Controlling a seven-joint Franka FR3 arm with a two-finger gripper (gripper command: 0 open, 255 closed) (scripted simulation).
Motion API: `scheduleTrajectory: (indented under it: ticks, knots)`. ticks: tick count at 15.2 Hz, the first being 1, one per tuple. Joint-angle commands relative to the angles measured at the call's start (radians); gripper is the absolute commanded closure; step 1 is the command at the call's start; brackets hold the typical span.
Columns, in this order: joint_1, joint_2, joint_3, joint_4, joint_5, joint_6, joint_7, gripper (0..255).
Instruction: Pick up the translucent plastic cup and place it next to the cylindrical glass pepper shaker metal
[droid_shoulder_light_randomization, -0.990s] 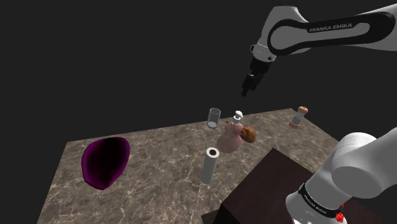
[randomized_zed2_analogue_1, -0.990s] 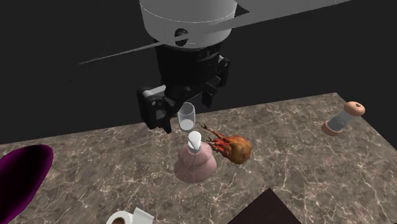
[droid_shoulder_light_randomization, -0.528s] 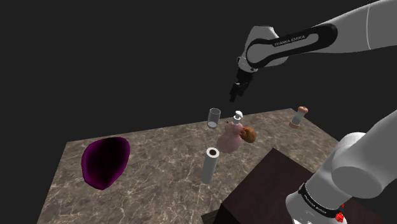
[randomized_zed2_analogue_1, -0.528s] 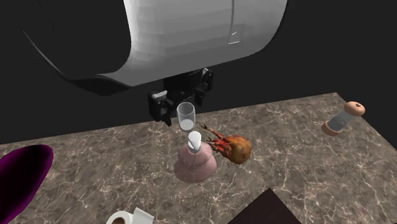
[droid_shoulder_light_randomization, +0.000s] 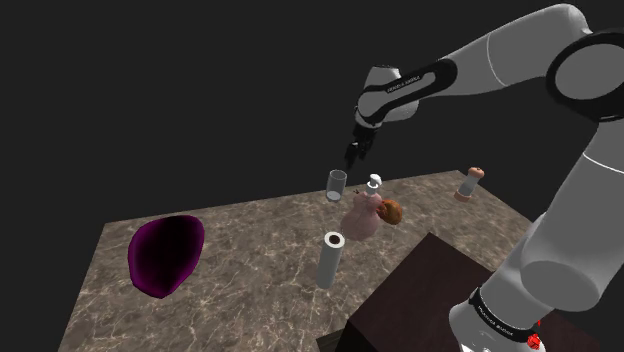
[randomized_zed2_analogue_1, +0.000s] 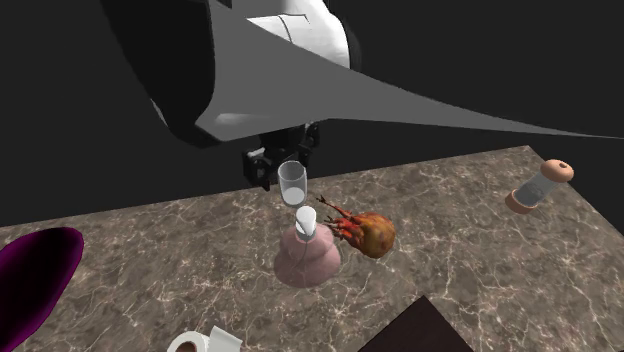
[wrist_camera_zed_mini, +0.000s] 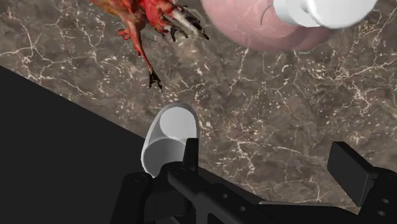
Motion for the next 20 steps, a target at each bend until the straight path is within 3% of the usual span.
scheduleTrajectory:
  ticks: [1, 13, 20]
  knots:
    - [-0.008, 0.075, 0.0, 0.047, 0.02, 0.02, -0.024, 0]
    - [-0.078, 0.54, 0.036, 0.449, 0.101, 0.041, -0.107, 0]
    - [-0.084, 0.605, 0.047, 0.454, 0.113, 0.1, -0.114, 0]
